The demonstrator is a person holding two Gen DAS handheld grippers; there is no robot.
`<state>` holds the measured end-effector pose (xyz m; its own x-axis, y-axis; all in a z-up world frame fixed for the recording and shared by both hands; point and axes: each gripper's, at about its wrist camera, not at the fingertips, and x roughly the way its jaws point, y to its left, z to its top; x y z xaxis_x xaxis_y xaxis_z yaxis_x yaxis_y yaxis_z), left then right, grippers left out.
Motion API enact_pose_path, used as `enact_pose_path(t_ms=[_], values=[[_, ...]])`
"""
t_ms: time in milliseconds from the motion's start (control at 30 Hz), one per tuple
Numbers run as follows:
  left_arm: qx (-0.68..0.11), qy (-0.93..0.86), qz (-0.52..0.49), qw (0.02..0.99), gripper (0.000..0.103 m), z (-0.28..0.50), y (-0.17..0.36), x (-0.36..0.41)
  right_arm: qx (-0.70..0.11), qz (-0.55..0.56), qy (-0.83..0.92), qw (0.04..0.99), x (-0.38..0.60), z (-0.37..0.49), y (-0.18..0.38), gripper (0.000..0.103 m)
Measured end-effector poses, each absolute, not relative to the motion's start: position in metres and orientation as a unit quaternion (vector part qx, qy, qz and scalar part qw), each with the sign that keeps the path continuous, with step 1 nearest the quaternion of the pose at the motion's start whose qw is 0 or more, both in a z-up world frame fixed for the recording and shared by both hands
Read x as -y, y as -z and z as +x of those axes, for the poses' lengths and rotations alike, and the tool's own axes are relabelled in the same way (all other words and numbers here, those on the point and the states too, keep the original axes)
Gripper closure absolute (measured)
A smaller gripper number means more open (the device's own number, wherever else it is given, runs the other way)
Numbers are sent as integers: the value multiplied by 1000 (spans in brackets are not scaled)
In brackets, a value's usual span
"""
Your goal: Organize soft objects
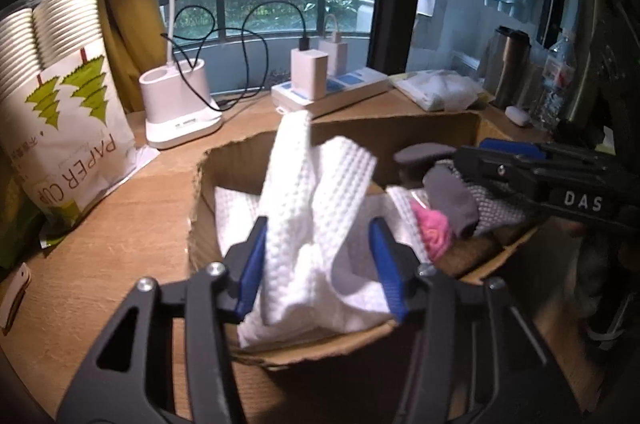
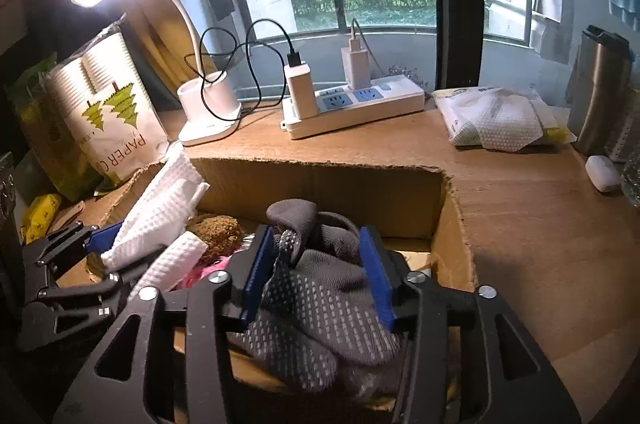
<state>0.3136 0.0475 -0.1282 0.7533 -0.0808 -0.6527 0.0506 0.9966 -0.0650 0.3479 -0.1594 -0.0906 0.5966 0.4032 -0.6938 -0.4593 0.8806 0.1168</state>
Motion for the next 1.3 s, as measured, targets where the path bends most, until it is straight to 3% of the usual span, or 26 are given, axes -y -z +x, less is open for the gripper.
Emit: enact_pose_path(t_ms=[167, 300, 1300], values=[[-346, 30, -23, 937, 48, 309, 124, -47, -371, -37, -234, 898, 164, 339, 82, 51], [-337, 29, -32, 941, 36, 302, 117, -50, -365, -37, -231, 901, 168, 333, 75, 50], [-277, 30, -33, 960, 33, 218, 57, -38, -306, -40, -239, 921, 191, 245, 19, 50]])
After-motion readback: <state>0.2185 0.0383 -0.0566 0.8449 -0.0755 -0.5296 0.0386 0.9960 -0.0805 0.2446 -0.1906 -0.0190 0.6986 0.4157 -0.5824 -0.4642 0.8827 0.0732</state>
